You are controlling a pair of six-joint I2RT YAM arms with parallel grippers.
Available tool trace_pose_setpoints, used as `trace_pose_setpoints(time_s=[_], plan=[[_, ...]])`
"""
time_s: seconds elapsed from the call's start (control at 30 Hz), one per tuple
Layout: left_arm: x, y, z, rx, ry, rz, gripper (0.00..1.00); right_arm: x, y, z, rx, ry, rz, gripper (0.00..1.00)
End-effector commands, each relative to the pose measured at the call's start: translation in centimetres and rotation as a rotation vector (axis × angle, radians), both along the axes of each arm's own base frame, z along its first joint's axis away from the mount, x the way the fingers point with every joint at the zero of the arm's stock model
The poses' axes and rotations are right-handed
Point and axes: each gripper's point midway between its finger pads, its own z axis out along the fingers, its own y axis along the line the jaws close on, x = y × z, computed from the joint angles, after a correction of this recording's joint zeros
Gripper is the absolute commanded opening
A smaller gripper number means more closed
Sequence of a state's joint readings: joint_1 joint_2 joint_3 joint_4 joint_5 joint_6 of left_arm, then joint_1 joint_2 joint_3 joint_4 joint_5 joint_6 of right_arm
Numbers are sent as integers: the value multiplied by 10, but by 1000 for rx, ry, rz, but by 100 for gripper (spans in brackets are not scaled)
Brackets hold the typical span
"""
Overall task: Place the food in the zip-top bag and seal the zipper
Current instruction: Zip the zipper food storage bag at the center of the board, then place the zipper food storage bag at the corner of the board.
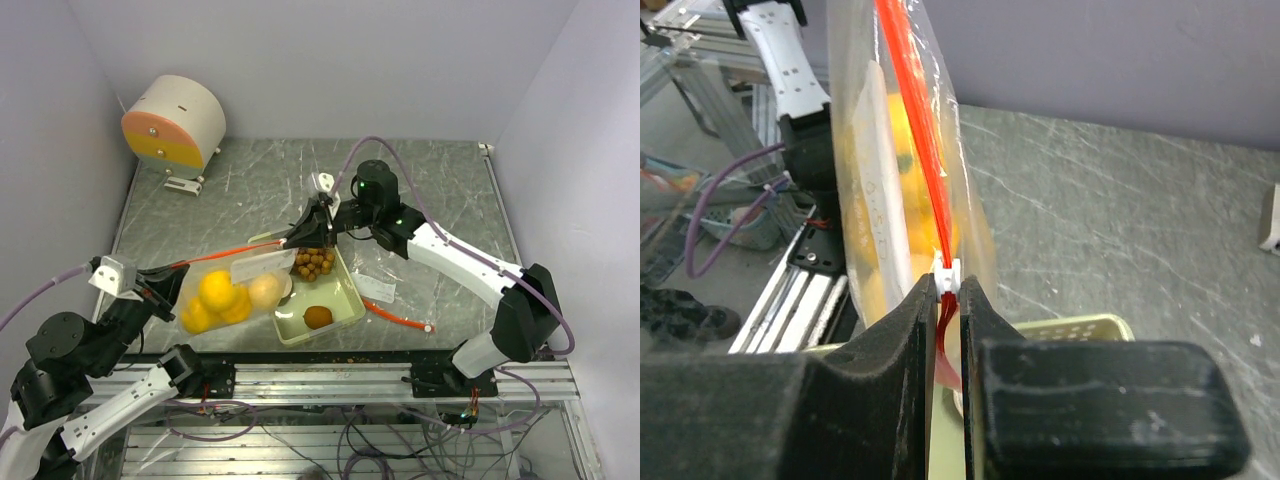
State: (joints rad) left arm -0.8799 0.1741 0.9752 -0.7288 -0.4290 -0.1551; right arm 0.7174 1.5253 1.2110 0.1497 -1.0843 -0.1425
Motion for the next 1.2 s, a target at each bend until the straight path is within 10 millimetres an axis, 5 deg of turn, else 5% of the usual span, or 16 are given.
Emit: trace_pose_setpoints(time_s=[0.0, 0.23, 0.37, 0.53, 0.57, 0.8, 1.17], plan=[[-5, 44, 38, -120, -79, 157, 7, 39, -18, -24, -115, 13, -197, 0], [-2, 55, 47, -147, -93, 220, 7, 66, -21, -22, -107, 20, -359, 1], [0, 61, 54, -164, -101, 253, 7, 70, -19, -16, -83, 30, -380, 11], [2, 68, 70, -212, -130, 297, 7, 58, -13, 9, -8, 66, -320, 95], [4, 69, 71, -215, -132, 312, 7, 57, -13, 16, 14, 73, -316, 99], [29, 86, 59, -252, -107, 565, 7, 79, -19, 13, -19, 218, -502, 100], [76, 61, 32, -128, -74, 787, 7, 101, -25, -21, -82, 325, -654, 100]])
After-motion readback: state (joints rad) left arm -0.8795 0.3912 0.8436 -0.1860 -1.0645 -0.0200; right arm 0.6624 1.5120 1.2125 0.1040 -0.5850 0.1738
